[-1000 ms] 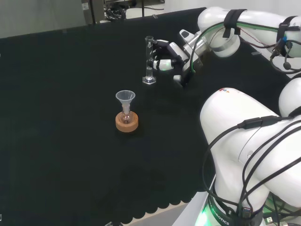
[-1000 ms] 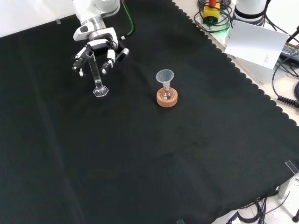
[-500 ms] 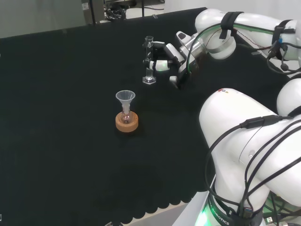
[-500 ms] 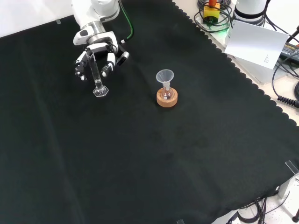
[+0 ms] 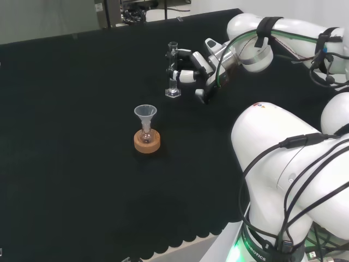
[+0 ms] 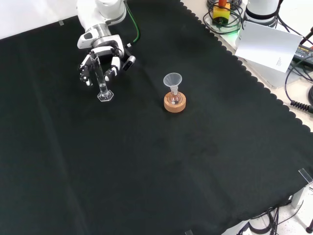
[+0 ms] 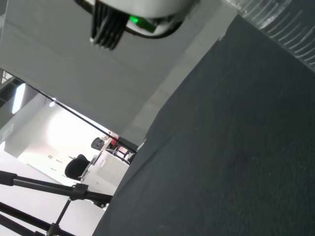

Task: Pick up the graduated cylinder.

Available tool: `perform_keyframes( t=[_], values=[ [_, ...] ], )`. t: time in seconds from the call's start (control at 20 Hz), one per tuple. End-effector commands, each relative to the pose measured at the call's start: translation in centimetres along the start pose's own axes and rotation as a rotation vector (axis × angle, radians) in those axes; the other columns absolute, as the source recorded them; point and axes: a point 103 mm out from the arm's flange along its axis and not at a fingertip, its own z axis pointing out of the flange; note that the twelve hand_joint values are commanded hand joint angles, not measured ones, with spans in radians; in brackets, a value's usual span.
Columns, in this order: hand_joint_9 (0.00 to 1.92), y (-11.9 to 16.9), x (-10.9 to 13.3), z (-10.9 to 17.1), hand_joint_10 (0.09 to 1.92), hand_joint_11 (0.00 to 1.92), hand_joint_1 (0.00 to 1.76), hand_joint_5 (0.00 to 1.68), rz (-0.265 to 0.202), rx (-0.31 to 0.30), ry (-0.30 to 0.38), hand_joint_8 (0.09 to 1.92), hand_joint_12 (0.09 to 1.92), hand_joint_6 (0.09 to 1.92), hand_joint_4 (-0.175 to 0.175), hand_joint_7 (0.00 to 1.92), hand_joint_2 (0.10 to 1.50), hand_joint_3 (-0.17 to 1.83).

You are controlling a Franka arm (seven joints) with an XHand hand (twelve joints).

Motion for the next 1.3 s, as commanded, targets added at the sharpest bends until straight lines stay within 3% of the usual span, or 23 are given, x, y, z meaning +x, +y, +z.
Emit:
perform_keyframes(
  t=[0.05, 0.45, 0.7, 0.8, 0.9, 1.0, 1.1, 1.15, 1.3],
  values=[
    [0.95, -0.1, 0.0, 0.2, 0.38, 0.82, 1.07, 0.74, 0.002, -0.004, 0.016, 0.63, 1.06, 0.53, -0.021, 0.64, 0.70, 0.57],
    [1.00, 0.0, 0.2, 0.1, 0.36, 0.89, 1.11, 0.76, -0.001, -0.024, -0.004, 0.64, 1.02, 0.57, -0.026, 0.67, 0.75, 0.58],
    [1.14, -0.2, 0.6, -0.5, 0.28, 1.06, 1.19, 0.87, 0.019, -0.045, -0.061, 0.64, 0.91, 0.58, -0.020, 0.83, 0.84, 0.61],
    [1.18, -0.3, 0.7, -0.9, 0.27, 1.11, 1.15, 0.86, 0.032, -0.048, -0.108, 0.64, 0.88, 0.98, -0.115, 0.89, 1.01, 0.32],
    [1.23, -0.2, 1.1, -1.3, 0.25, 1.14, 1.13, 0.85, 0.042, -0.039, -0.159, 0.63, 0.85, 1.14, -0.160, 0.96, 1.13, 0.11],
    [1.27, -0.2, 1.5, -1.7, 0.23, 1.17, 1.13, 0.86, 0.044, -0.020, -0.215, 0.60, 0.82, 1.18, -0.172, 1.02, 1.17, 0.03],
    [1.33, -0.1, 1.8, -2.1, 0.20, 1.20, 1.21, 0.90, 0.045, 0.001, -0.276, 0.90, 0.80, 1.11, -0.175, 0.98, 1.15, 0.01],
    [1.35, 0.0, 2.0, -2.3, 0.18, 1.21, 1.23, 0.93, 0.040, 0.015, -0.301, 0.96, 0.79, 1.08, -0.175, 0.98, 1.14, 0.00],
    [1.43, 0.1, 2.5, -2.7, 0.12, 1.25, 1.26, 0.98, 0.028, 0.064, -0.355, 0.98, 0.76, 1.01, -0.175, 1.01, 1.11, 0.00]
  ],
)
